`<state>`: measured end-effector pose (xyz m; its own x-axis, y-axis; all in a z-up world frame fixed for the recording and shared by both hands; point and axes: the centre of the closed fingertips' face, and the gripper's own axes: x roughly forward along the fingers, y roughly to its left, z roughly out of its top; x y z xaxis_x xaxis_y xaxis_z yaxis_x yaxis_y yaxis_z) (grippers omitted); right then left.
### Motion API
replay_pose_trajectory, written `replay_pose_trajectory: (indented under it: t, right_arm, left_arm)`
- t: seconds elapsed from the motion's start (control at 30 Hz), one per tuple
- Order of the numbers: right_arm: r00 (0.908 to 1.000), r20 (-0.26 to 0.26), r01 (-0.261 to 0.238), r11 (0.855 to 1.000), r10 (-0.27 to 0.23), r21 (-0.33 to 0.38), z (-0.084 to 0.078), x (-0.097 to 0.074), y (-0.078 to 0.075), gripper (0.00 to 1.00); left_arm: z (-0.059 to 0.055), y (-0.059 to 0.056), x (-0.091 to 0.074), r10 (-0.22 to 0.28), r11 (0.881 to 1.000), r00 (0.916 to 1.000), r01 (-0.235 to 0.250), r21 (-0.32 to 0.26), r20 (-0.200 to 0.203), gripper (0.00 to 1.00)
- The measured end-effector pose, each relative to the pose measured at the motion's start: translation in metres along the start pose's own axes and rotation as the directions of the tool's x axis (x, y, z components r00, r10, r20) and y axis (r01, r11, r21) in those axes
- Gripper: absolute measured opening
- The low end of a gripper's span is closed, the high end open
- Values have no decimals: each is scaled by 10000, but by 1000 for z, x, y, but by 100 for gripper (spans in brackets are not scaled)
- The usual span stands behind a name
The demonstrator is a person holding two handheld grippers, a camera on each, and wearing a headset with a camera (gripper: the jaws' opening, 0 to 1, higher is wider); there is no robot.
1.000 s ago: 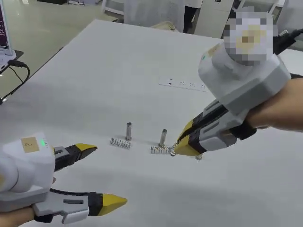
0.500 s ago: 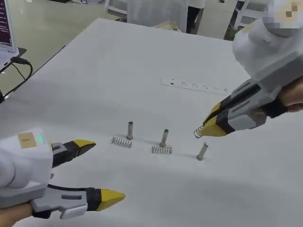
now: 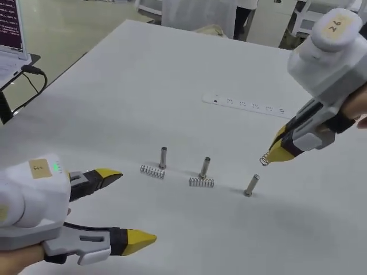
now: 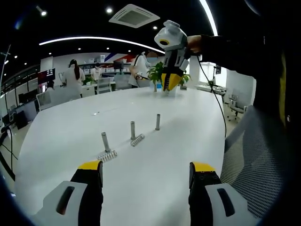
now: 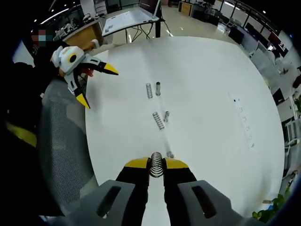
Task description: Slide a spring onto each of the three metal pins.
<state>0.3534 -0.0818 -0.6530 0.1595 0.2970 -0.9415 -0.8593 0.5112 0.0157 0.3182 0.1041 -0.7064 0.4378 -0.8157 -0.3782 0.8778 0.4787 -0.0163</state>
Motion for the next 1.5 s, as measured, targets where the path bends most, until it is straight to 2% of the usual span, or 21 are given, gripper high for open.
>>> replay_pose_trajectory:
  t: [0.2,0.53,0.9,1.33,1.5]
  right_arm:
    - [9977,-671,-101,9999,97,-49,-10,15,-10,8]
    - [9934,-1139,-135,9999,131,-26,-14,36,-23,8]
    - [9881,-1520,-188,9996,215,197,-26,54,-32,8]
    - [9850,-1701,-254,9993,296,270,-27,65,-34,8]
    - [9865,-1614,-230,9991,283,345,-24,66,-34,8]
  left_arm:
    - [-1,0,1,-26,10000,10000,27,20,-49,71]
    - [-3,-3,1,-67,10000,9999,67,25,-81,71]
    - [-4,-3,1,-32,10000,9999,32,4,-104,69]
    - [-4,-1,0,-27,10000,9999,27,-17,-98,68]
    - [-4,-1,0,-17,10000,10000,17,-16,-76,67]
